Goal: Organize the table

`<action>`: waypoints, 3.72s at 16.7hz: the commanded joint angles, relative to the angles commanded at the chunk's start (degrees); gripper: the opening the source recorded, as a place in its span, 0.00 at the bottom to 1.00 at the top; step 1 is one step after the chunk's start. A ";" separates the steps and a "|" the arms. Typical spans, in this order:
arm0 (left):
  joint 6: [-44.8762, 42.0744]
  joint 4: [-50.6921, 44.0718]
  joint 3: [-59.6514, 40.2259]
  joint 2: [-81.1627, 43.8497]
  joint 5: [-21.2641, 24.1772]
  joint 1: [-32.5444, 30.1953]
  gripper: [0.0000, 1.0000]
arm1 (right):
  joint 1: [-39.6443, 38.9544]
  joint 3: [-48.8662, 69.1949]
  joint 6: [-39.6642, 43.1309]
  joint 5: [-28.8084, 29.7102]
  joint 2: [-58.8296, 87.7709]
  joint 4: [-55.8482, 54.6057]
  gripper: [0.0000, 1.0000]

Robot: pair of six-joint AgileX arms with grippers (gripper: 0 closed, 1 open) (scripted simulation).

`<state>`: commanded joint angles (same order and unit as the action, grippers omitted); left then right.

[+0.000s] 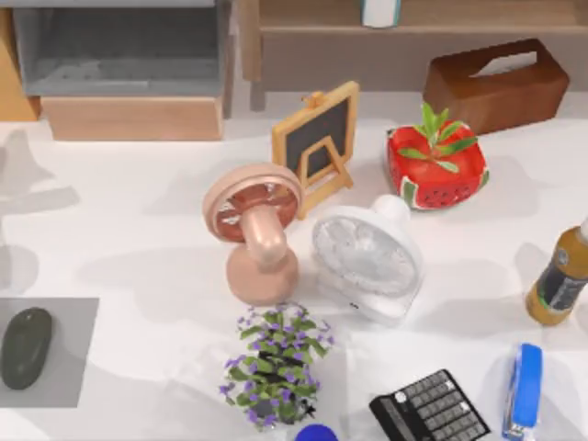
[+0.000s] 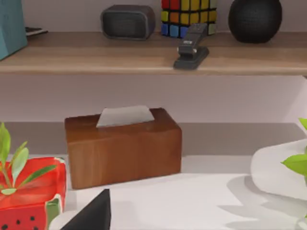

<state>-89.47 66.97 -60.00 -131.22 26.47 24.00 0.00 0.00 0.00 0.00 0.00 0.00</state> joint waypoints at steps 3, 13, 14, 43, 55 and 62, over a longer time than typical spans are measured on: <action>5.10 1.78 1.71 4.52 -4.80 -5.27 1.00 | 0.00 0.00 0.00 0.00 0.00 0.00 1.00; 44.26 -0.11 6.21 16.02 -36.71 -45.32 1.00 | 0.00 0.00 0.00 0.00 0.00 0.00 1.00; 48.49 -1.37 4.29 15.95 -40.11 -49.06 1.00 | 0.00 0.00 0.00 0.00 0.00 0.00 1.00; 88.86 -36.32 -50.63 -8.68 -67.36 -67.50 1.00 | 0.00 0.00 0.00 0.00 0.00 0.00 1.00; 88.86 -36.32 -50.63 -8.68 -67.36 -67.50 0.25 | 0.00 0.00 0.00 0.00 0.00 0.00 1.00; 88.86 -36.32 -50.63 -8.68 -67.36 -67.50 0.00 | 0.00 0.00 0.00 0.00 0.00 0.00 1.00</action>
<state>-0.61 30.65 -110.63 -139.90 -40.89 -43.50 0.00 0.00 0.00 0.00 0.00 0.00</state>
